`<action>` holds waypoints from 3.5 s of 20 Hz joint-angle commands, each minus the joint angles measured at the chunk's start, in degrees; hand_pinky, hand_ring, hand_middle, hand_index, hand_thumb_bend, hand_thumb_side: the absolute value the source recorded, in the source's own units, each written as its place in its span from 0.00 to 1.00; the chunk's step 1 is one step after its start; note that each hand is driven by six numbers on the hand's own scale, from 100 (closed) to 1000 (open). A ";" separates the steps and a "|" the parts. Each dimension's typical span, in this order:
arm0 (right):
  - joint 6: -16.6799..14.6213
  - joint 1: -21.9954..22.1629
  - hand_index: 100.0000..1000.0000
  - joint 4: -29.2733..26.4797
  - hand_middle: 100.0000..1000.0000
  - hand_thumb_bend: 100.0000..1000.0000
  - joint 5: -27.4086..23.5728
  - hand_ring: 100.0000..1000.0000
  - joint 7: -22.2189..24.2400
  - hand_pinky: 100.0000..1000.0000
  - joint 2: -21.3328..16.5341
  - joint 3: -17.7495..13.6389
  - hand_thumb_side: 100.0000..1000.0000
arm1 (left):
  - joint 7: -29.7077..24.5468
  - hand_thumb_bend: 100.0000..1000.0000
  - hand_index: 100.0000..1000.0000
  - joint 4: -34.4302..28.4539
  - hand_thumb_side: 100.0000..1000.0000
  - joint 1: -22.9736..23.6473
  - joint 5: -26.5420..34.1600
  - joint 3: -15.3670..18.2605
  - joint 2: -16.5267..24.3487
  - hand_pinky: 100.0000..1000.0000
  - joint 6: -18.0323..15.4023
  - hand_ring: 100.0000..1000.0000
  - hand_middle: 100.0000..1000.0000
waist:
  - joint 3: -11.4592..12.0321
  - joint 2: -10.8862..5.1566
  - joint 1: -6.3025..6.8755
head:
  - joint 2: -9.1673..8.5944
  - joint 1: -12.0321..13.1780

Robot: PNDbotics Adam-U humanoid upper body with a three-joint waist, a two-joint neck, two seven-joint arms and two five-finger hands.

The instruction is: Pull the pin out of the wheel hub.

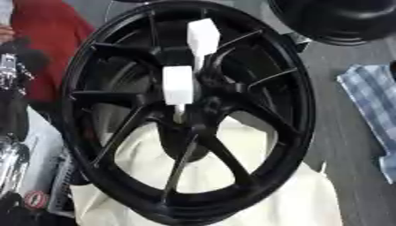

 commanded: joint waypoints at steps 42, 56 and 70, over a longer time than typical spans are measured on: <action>10.27 -28.19 0.87 17.51 0.85 0.24 7.41 1.00 12.12 0.94 8.39 11.68 0.43 | -1.63 0.00 0.77 -1.54 0.72 -5.09 0.84 -1.76 1.71 0.82 0.91 0.66 0.55 | 10.53 3.52 -3.37 | -3.65 -13.73; 8.75 -28.97 0.89 21.32 0.87 0.24 9.35 1.00 11.10 0.95 10.38 11.43 0.41 | -1.33 0.00 0.77 -1.80 0.72 -5.75 0.94 -1.72 1.52 0.81 1.14 0.66 0.54 | 12.31 4.88 -3.95 | -9.80 -13.73; 9.73 -28.77 0.85 23.20 0.74 0.23 11.03 1.00 10.22 0.93 11.15 11.60 0.42 | -1.36 0.00 0.77 -1.73 0.73 -5.87 0.64 -1.77 1.38 0.81 1.33 0.66 0.54 | 13.04 6.32 -4.65 | -10.52 -14.11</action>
